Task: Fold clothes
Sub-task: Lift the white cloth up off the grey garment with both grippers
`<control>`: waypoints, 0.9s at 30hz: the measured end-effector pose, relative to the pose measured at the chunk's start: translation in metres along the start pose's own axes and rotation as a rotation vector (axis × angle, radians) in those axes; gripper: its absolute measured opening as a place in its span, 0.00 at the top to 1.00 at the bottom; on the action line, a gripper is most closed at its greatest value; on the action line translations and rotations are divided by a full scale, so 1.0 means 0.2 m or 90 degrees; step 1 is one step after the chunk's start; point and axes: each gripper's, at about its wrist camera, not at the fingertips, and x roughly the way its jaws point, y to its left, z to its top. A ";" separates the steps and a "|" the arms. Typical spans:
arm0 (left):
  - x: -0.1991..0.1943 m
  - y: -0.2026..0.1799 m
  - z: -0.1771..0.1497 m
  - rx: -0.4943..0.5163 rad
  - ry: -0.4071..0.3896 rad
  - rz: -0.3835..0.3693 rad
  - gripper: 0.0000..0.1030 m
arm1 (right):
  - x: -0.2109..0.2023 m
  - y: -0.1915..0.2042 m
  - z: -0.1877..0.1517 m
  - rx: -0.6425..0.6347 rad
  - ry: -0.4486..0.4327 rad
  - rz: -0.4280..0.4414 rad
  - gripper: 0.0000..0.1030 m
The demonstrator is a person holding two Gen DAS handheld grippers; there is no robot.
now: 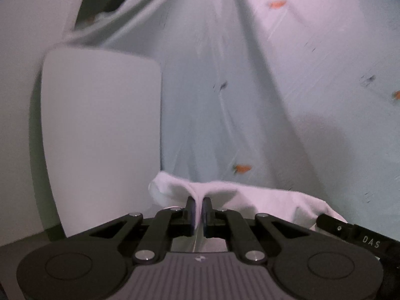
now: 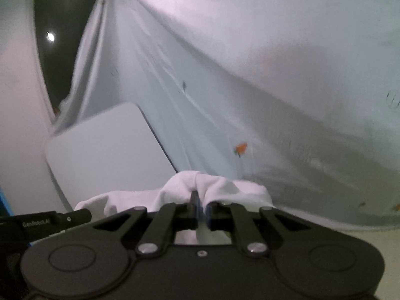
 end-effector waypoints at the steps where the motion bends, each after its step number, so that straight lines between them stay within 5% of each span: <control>1: -0.07 -0.03 0.01 0.001 -0.013 -0.005 0.95 | -0.07 0.01 0.03 -0.005 -0.017 0.006 0.94; 9: -0.54 -0.34 0.00 0.007 -0.064 -0.090 0.96 | -0.67 -0.07 0.24 -0.019 -0.132 0.006 0.94; 16: -0.77 -0.72 -0.13 0.010 -0.040 -0.216 0.96 | -1.15 -0.28 0.33 -0.037 -0.199 -0.066 0.97; 22: -0.86 -1.00 -0.33 0.047 0.023 -0.280 0.95 | -1.43 -0.49 0.30 -0.025 -0.220 -0.125 0.97; 27: -0.78 -1.02 -0.66 0.077 0.164 -0.248 0.88 | -1.44 -0.71 0.11 -0.003 -0.133 -0.219 0.97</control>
